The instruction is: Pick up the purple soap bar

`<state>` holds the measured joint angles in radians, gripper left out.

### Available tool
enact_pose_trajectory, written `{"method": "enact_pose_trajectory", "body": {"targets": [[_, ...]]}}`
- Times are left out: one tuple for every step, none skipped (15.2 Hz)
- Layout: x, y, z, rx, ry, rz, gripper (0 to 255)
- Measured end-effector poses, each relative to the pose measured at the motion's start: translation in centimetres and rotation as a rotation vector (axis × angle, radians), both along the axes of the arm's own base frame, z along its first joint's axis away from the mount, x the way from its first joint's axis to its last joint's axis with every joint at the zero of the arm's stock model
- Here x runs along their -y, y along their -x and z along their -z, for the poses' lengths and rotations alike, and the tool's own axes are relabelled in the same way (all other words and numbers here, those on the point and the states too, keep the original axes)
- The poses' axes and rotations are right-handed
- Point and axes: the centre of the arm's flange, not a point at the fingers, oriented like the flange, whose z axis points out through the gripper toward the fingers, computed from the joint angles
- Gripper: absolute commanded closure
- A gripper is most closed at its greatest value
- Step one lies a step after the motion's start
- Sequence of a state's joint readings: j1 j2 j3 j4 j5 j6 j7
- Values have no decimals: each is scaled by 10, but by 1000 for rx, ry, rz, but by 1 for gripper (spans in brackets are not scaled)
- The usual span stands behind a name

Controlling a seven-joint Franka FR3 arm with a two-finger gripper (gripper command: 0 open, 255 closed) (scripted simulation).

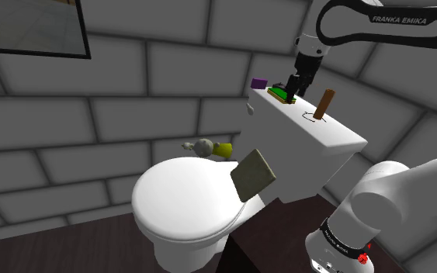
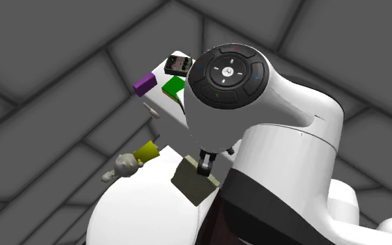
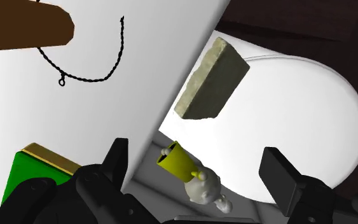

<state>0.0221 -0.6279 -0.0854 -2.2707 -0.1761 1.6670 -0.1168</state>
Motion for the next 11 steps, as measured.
{"method": "enact_pose_trajectory", "body": {"targets": [[5, -10, -1, -2, -4, -24, 0], [17, -20, -2, -3, -8, -47, 0], [25, -29, -1, -5, -12, -72, 0], [33, -43, -2, -7, -16, -96, 0], [41, -52, -2, -9, -20, -120, 0], [47, -63, -3, -10, -24, -145, 0], [54, -76, -1, -12, -28, -169, 0], [61, -87, 0, -14, -31, -193, 0], [69, -99, 0, -16, -35, -217, 0], [78, -112, -1, -17, -38, -241, 0], [78, -125, -1, -20, -42, -266, 0]]}}
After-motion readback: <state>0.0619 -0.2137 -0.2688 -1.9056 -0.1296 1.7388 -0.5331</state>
